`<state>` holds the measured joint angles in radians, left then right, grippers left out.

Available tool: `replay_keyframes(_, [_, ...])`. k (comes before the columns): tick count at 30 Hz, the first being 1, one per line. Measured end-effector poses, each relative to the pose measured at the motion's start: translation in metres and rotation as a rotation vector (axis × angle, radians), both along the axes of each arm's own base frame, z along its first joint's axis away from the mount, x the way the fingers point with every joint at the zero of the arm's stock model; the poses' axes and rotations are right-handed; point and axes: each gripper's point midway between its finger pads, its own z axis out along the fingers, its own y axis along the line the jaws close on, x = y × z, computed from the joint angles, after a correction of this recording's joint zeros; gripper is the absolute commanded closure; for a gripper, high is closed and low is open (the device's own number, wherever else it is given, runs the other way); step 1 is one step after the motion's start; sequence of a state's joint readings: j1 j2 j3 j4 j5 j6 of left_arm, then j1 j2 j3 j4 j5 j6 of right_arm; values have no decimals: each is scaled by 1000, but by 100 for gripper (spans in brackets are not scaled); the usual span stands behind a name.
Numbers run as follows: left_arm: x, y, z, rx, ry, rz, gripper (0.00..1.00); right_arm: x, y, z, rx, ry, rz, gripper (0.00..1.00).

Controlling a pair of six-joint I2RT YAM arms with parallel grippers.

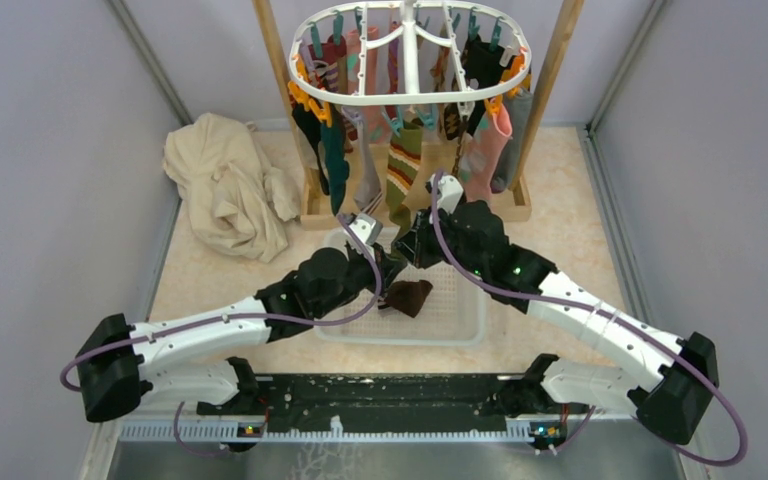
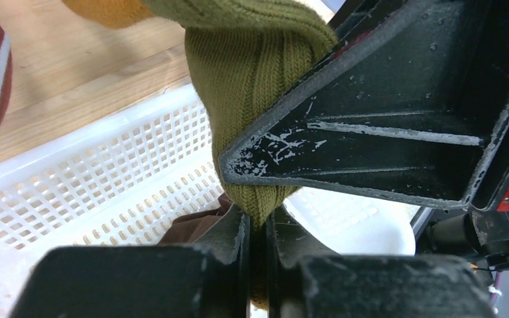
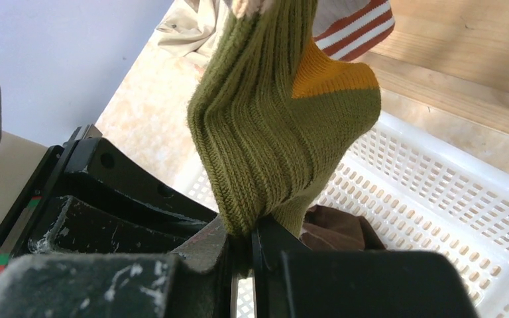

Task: Remove the socks clipped to the hanger
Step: Remove the sock from the hanger.

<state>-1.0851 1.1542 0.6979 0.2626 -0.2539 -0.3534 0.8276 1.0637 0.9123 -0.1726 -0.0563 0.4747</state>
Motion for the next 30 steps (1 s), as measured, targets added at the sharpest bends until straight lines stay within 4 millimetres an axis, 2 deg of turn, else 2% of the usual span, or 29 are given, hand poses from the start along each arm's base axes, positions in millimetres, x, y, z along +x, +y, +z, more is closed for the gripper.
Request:
replay_keyframes(2, [1, -2, 3, -2, -5, -2, 100, 0, 0, 2, 3, -2, -2, 84])
replay_keyframes(4, [2, -3, 6, -3, -9, -2, 100, 0, 0, 5, 5, -3, -2, 72])
replay_keyframes(9, [4, -5, 10, 0, -10, 6, 100, 3, -5, 11, -10, -3, -28, 56])
replay_keyframes(15, [7, -4, 12, 2, -13, 18, 100, 12, -23, 29, -60, -25, -125, 46])
replay_keyframes(21, [8, -2, 9, 16, -8, 29, 100, 16, -43, 60, -94, -109, -180, 28])
replay_keyframes(27, [7, 1, 4, 46, 7, 34, 100, 17, -49, 102, -89, -233, -163, 27])
replay_keyframes(30, [7, 1, 8, 52, 12, 36, 100, 19, -49, 130, -69, -308, -160, 27])
